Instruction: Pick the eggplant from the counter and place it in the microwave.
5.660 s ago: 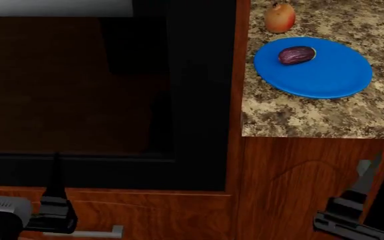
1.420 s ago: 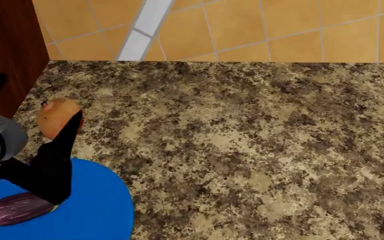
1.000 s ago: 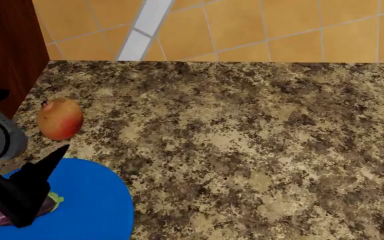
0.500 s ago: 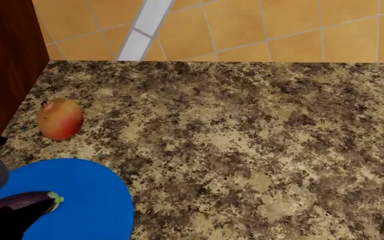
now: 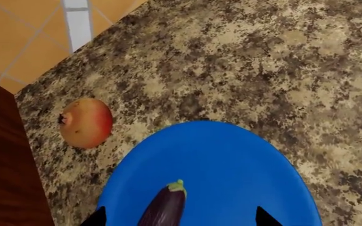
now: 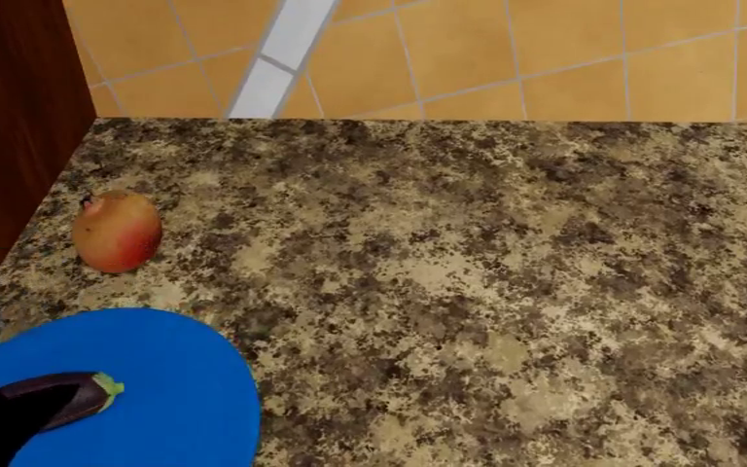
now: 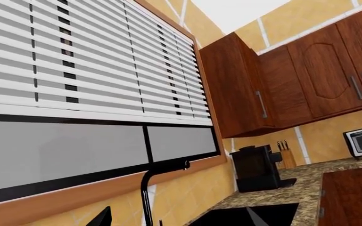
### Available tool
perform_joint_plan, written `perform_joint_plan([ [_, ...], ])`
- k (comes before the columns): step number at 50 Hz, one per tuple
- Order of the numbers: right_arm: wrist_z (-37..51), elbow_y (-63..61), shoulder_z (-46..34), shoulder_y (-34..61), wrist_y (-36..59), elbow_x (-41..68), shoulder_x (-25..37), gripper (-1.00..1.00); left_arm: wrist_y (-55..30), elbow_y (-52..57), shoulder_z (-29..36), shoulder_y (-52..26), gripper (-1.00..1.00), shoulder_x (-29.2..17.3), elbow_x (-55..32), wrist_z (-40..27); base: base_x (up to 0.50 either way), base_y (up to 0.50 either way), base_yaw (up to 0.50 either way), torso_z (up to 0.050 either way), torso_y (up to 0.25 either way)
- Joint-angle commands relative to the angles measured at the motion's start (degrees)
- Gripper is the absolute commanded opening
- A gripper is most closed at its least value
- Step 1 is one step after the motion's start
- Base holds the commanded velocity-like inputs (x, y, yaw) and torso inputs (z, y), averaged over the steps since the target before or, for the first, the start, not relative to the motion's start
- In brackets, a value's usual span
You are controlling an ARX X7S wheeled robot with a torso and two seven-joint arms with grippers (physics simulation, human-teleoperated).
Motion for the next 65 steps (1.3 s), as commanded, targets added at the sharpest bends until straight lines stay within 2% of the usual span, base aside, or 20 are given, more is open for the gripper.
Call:
perform_joint_plan([
  [1, 0.47, -0.14, 0.11, -0.50, -0.29, 0.27, 0.17, 1.00, 0.50, -0.74, 0.60, 1.04, 1.00, -0.71, 4.95, 4.38, 0.00, 0.00, 0.00, 0.000, 0.000],
  [13, 1.27, -0.40, 0.60, -1.06, -0.18, 0.70, 0.59, 1.00, 1.83, -0.69, 2.39, 2.81, 1.00, -0.67, 12.85, 10.85, 0.00, 0.00, 0.00, 0.000, 0.000],
  [23, 1.77, -0.54, 1.12, -1.29, 0.02, 1.34, 1.14, 1.00, 2.96, -0.64, 4.08, 3.62, 1.00, -0.73, 15.68, 12.87, 0.00, 0.00, 0.00, 0.000, 0.000],
  [43, 3.43, -0.82, 0.22, -1.39, 1.01, 0.85, 2.55, 1.00, 7.99, -2.65, 8.05, 6.57, 1.00, -1.09, 26.02, 21.54, 0.00, 0.00, 0.00, 0.000, 0.000],
  [53, 3.74, -1.02, 0.44, -1.82, 0.81, 0.99, 2.49, 1.00, 9.44, -3.18, 9.15, 7.59, 1.00, -1.35, 27.91, 22.89, 0.00, 0.00, 0.00, 0.000, 0.000],
  [65, 3.85, -0.74, -0.06, -2.03, 0.56, 0.54, 2.66, 1.00, 13.67, -6.78, 12.40, 9.18, 1.00, -1.18, 35.08, 28.31, 0.00, 0.00, 0.00, 0.000, 0.000],
])
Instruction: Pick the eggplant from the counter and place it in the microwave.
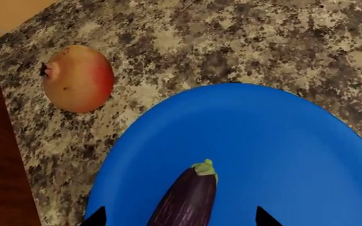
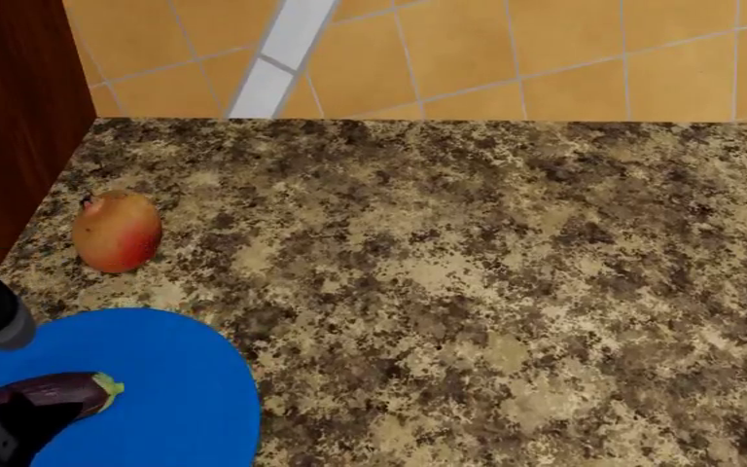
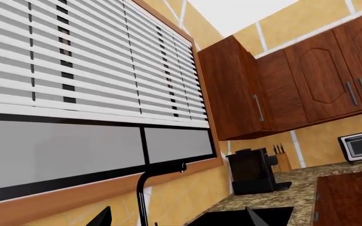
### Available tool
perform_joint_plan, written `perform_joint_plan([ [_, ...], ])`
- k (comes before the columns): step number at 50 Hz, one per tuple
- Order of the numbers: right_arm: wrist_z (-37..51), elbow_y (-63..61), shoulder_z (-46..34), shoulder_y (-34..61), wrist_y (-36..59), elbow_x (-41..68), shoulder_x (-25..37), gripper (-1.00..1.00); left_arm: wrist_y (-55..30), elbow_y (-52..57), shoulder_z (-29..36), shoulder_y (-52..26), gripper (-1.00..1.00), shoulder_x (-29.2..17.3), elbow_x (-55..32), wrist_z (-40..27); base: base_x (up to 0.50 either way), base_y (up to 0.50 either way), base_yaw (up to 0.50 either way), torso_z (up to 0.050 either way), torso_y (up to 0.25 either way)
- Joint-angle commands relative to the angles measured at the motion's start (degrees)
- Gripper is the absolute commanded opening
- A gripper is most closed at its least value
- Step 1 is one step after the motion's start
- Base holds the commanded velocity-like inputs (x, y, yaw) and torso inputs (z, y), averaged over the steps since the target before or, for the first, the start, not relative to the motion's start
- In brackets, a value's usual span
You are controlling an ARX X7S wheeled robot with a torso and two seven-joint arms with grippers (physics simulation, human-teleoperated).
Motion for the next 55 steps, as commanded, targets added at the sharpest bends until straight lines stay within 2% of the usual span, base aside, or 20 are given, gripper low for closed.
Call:
perform_joint_plan([
  [1, 0.27, 0.12, -0.26, -0.23, -0.15, -0.24, 0.18, 1.00, 3.08, -2.50, 2.37, 1.41, 1.00, 0.11, 5.02, 3.67, 0.00, 0.00, 0.00, 0.000, 0.000],
  [55, 2.13, 0.66, -1.42, -1.73, -1.68, -0.51, 1.19, 1.00, 6.90, -3.94, 5.22, 6.29, 1.00, 0.40, 7.34, 4.00, 0.00, 0.00, 0.00, 0.000, 0.000],
])
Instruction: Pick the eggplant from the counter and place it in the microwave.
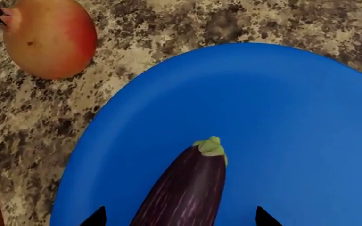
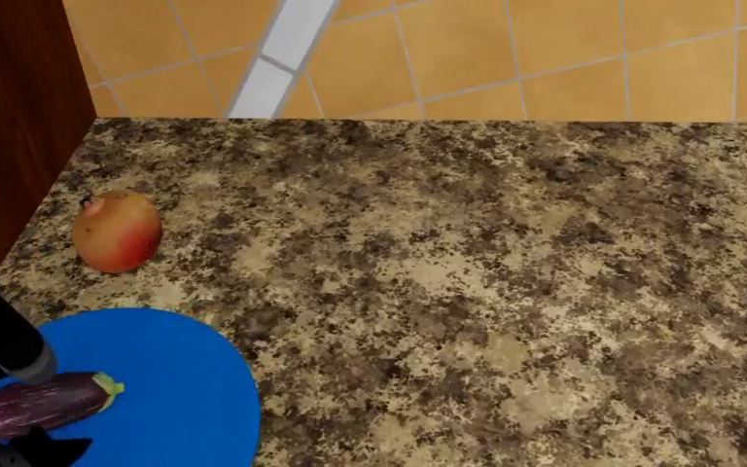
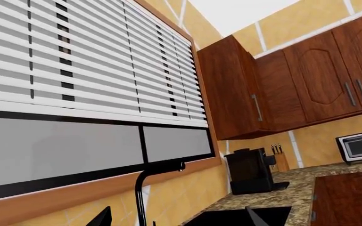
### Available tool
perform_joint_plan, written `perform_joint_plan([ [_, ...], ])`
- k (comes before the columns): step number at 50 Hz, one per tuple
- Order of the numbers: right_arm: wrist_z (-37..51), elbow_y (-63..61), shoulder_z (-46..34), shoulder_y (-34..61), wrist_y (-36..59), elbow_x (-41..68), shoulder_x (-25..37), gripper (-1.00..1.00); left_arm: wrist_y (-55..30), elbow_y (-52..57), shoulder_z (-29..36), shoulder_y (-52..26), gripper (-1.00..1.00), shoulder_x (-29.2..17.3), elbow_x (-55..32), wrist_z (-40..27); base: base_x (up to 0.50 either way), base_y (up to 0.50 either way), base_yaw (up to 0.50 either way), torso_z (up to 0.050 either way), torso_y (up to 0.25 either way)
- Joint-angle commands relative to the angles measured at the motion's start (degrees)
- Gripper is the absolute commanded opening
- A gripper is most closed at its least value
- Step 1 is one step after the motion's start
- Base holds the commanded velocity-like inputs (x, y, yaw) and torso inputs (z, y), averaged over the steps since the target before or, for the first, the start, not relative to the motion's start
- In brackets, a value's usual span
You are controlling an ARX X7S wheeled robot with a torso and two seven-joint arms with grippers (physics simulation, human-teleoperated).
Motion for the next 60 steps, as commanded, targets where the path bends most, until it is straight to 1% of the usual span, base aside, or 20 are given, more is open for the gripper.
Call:
perform_joint_plan([
  [1, 0.27, 0.18, -0.13, -0.38, -0.50, 0.01, 0.14, 1.00, 0.42, -0.14, 0.52, 0.58, 1.00, -0.06, 0.43, 0.01, 0.00, 0.00, 0.00, 0.000, 0.000],
  [11, 0.17, 0.53, -0.63, -0.58, -1.05, -0.41, -0.05, 1.00, 0.85, -0.34, 0.61, 0.27, 1.00, 0.12, 0.94, -0.06, 0.00, 0.00, 0.00, 0.000, 0.000],
  [12, 0.16, 0.57, -0.72, -0.57, -1.09, -0.45, -0.04, 1.00, 0.94, -0.23, 0.53, 0.22, -1.00, 0.07, 0.88, -0.01, 0.00, 0.00, 0.00, 0.000, 0.000],
  [31, 0.18, 1.01, -1.44, -0.64, -1.50, -0.83, -0.03, 1.00, 1.42, 0.13, 0.58, -0.17, -1.00, -0.03, 1.24, -0.25, 0.00, 0.00, 0.00, 0.000, 0.000],
  [34, 0.16, 1.06, -1.37, -0.67, -1.57, -0.75, -0.06, 1.00, 1.63, 0.61, -0.87, -0.97, -1.00, 0.18, -0.19, -1.04, 0.00, 0.00, 0.00, 0.000, 0.000],
  [42, 0.77, 0.69, -0.66, -0.64, -1.15, 0.31, 0.79, 1.00, 5.75, 2.10, -4.64, -1.74, -1.00, 1.21, -1.59, -2.77, 0.00, 0.00, 0.00, 0.000, 0.000],
  [51, 1.22, 0.57, -0.59, -0.68, -0.93, 0.65, 1.38, 1.00, 10.23, 2.63, -7.71, -1.06, -1.00, 2.47, -2.08, -5.20, 0.00, 0.00, 0.00, 0.000, 0.000],
  [57, 1.12, 0.58, -1.13, -0.73, -1.30, 0.24, 1.14, 1.00, 11.15, 3.29, -8.74, -1.67, -1.00, 2.97, -2.46, -6.00, 0.00, 0.00, 0.00, 0.000, 0.000],
  [60, 1.39, 0.40, -1.08, -0.73, -1.12, 0.49, 1.47, 1.00, 12.18, 4.24, -9.95, -1.20, -1.00, 3.27, -3.48, -7.80, 0.00, 0.00, 0.00, 0.000, 0.000],
])
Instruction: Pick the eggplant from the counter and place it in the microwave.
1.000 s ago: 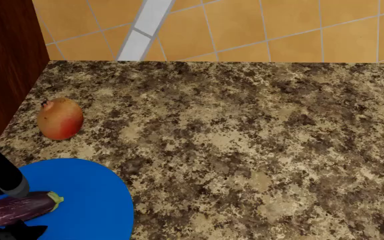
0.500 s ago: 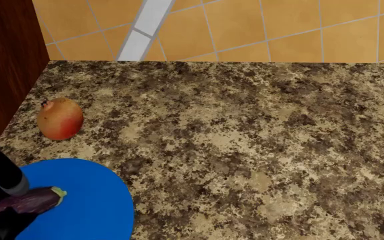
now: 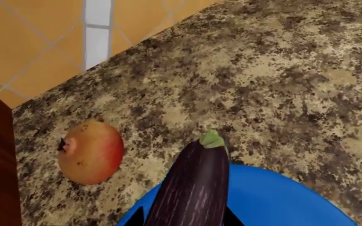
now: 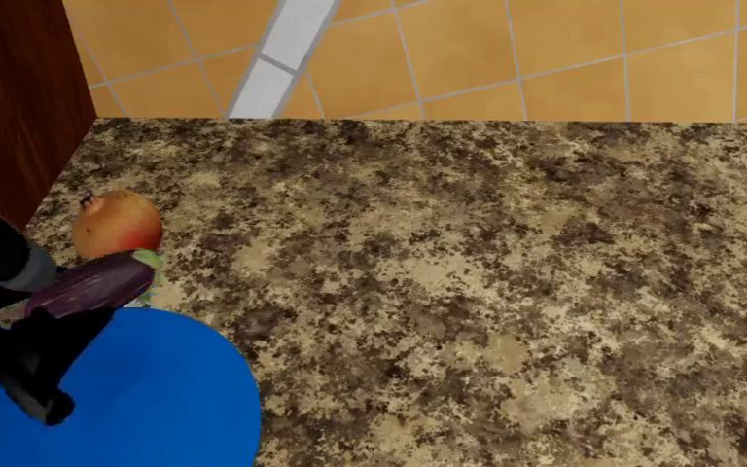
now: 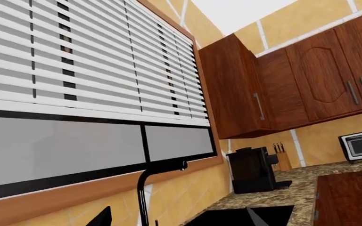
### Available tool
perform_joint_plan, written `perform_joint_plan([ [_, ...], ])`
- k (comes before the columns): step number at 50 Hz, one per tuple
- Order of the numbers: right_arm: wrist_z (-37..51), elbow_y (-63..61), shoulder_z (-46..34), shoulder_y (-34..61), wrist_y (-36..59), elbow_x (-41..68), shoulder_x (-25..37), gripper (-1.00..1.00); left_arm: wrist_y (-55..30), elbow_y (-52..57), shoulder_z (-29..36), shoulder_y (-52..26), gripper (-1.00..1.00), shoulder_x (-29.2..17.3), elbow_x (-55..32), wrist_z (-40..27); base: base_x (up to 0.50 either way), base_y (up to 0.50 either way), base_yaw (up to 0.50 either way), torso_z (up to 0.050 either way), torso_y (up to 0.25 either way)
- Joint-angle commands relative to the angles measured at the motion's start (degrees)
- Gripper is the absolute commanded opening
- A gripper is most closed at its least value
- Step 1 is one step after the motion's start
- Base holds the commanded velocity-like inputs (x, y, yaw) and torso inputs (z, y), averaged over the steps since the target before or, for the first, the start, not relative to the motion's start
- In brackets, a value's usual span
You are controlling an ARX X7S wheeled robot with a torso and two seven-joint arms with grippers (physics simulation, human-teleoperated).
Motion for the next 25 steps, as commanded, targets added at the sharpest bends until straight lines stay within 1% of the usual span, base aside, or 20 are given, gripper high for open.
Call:
perform_joint_plan([
  [1, 0.46, -0.26, -0.07, -0.06, 0.11, 0.32, 0.59, 1.00, 3.59, 1.90, -3.65, 0.27, -1.00, 1.05, -2.31, -4.20, 0.00, 0.00, 0.00, 0.000, 0.000],
  [7, 0.61, -0.44, -0.20, -0.29, 0.03, 0.29, 0.64, 1.00, 6.33, 2.82, -5.25, 1.32, -1.00, 1.65, -2.44, -5.78, 0.00, 0.00, 0.00, 0.000, 0.000],
  [13, 0.59, -0.45, -0.03, -0.60, -0.27, 0.29, 0.52, 1.00, 8.43, 2.71, -6.23, 1.74, -1.00, 2.04, -2.12, -5.44, 0.00, 0.00, 0.00, 0.000, 0.000],
  [25, 0.55, -0.37, 0.85, -1.23, -0.88, 0.81, 0.23, 1.00, 15.89, 4.01, -9.81, 3.75, -1.00, 3.23, -1.04, -4.65, 0.00, 0.00, 0.00, 0.000, 0.000],
])
